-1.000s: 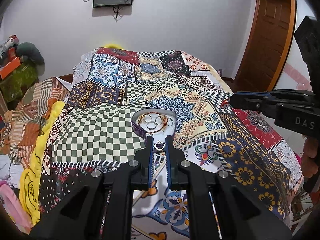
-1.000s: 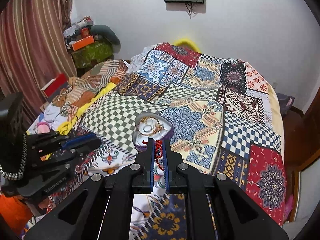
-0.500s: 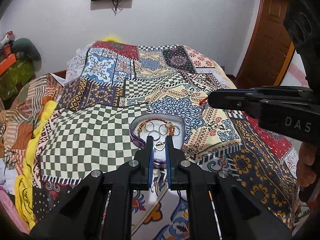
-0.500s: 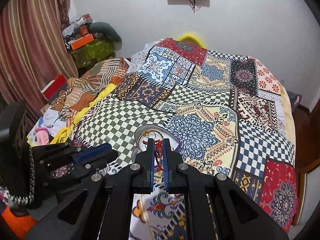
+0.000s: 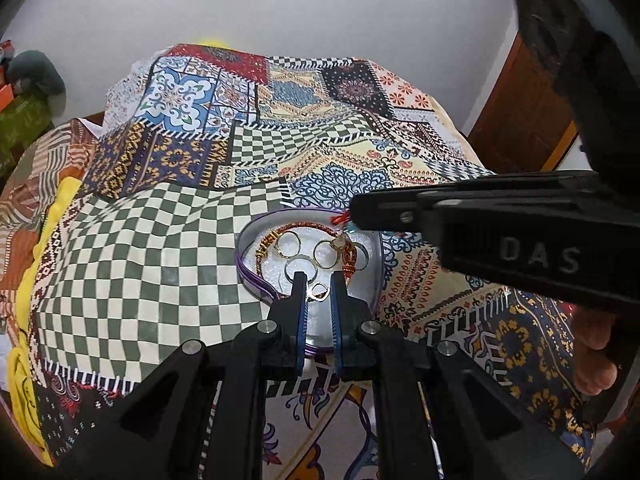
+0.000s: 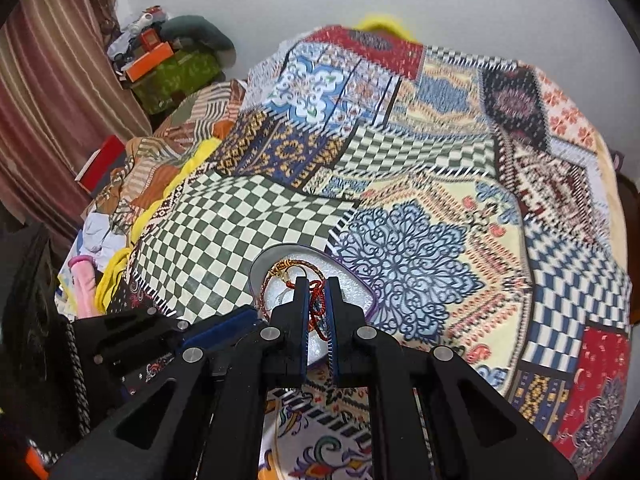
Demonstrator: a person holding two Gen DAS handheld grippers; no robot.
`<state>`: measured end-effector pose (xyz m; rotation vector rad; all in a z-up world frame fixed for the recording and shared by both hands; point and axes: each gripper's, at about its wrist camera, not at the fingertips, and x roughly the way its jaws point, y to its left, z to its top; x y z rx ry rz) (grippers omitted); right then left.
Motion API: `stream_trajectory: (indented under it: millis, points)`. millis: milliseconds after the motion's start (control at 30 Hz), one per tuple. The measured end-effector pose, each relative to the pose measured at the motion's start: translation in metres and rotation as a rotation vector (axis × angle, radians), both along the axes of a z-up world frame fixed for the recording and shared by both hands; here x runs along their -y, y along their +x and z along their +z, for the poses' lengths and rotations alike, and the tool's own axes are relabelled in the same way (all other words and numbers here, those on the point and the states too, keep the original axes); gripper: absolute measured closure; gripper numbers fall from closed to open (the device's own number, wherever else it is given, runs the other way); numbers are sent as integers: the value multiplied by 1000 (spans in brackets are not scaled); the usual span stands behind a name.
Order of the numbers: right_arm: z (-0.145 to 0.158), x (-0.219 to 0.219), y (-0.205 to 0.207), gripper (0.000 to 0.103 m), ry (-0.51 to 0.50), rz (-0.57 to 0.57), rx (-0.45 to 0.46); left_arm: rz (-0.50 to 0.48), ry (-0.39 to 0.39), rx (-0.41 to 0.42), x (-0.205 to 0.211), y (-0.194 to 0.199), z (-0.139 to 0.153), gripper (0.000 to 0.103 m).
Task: Organize jewelry
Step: 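Open both tools to drop the ring and bracelet into the tin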
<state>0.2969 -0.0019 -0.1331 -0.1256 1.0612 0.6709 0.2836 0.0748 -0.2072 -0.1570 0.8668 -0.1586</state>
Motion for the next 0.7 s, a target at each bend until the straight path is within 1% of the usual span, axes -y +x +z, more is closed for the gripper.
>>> stream_trajectory:
  millis: [167, 367, 500, 567, 633, 700]
  points:
    - [-10, -7, 4, 96, -16, 18, -34, -14, 10, -10, 2, 2, -4, 94]
    - [-16, -7, 6, 96, -4, 20, -77, -14, 15, -17, 2, 2, -5, 94]
    - [-14, -7, 4, 96, -17, 21, -62, -10, 14, -22, 1, 0, -3, 94]
    - [-13, -7, 2, 93, -23, 31, -53, -7, 17, -22, 0, -2, -1, 93]
    - [-10, -6, -3, 81, -27, 38, -39, -2, 21, -20, -1, -4, 1, 93]
    - [-5, -6, -7, 76, -32, 35, -13, 8, 24, -16, -3, -8, 6, 93]
